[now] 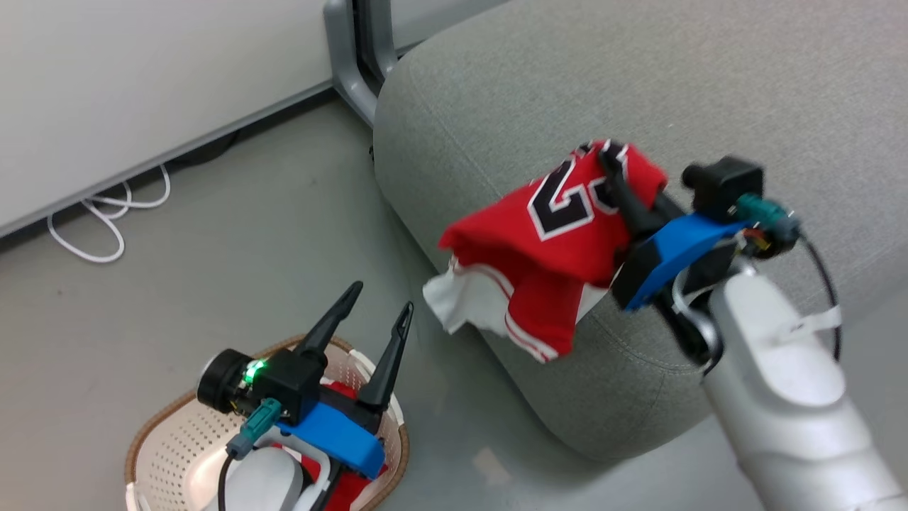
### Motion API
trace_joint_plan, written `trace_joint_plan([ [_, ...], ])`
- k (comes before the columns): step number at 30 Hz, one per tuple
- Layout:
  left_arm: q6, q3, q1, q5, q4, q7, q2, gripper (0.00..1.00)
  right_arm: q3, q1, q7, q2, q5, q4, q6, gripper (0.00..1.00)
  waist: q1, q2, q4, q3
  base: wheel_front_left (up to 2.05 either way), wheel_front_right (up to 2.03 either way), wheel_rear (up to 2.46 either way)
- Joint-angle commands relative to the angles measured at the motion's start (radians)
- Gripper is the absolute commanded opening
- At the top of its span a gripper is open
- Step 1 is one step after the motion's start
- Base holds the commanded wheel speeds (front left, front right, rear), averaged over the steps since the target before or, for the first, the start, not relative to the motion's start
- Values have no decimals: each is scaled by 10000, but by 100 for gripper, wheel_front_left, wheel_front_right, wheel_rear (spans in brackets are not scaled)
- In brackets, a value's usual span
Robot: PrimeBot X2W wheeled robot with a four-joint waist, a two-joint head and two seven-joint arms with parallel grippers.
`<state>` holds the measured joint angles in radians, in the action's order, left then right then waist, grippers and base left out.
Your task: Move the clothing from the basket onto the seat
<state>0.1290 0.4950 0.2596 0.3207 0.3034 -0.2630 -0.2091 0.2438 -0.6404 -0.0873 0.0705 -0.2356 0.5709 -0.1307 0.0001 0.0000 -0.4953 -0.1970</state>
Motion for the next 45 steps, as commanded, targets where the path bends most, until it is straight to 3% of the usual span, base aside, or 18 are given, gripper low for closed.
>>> trace_joint_plan([
  [1,22,34,380,-83,-81,-27,-178,100,-230,-563,61,281,-9,-86,-1,0,-1,0,380,-783,0,0,0],
  [12,22,746,1972,-302,-747,-27,-1219,100,-2414,-3733,604,2586,81,-108,-1,0,-1,0,1487,-3503,0,0,0],
  [17,22,961,2630,-421,-1167,-27,-1596,100,-4028,-4323,555,3388,221,-126,-1,0,-1,0,1973,-4538,0,0,0],
  [21,22,1139,3024,-573,-1501,-10,-1776,100,-5141,-4221,267,3500,194,74,-1,0,-1,0,2266,-5235,0,0,0],
  [27,10,1234,3471,-719,-1730,24,-1886,100,-6027,-3603,-405,3458,223,912,-1,0,-1,0,2504,-5837,0,0,0],
  [39,-108,1287,3412,-628,-1759,9,-1927,100,-5896,-3713,-1050,3106,653,2196,-1,0,-1,0,2351,-5821,0,0,0],
  [40,-106,1306,3421,-621,-1751,7,-1923,100,-5868,-3745,-1026,3109,680,2252,-1,21,-1,0,2345,-5798,0,0,0],
  [41,-106,1321,3443,-632,-1753,4,-1922,100,-5857,-3774,-1020,3122,711,2298,-1,100,-1,0,2342,-5777,0,0,0],
  [45,-124,1370,3480,-641,-1724,-4,-1889,100,-5891,-3815,-938,3192,739,2452,-1,100,-1,0,2371,-5719,0,0,0],
])
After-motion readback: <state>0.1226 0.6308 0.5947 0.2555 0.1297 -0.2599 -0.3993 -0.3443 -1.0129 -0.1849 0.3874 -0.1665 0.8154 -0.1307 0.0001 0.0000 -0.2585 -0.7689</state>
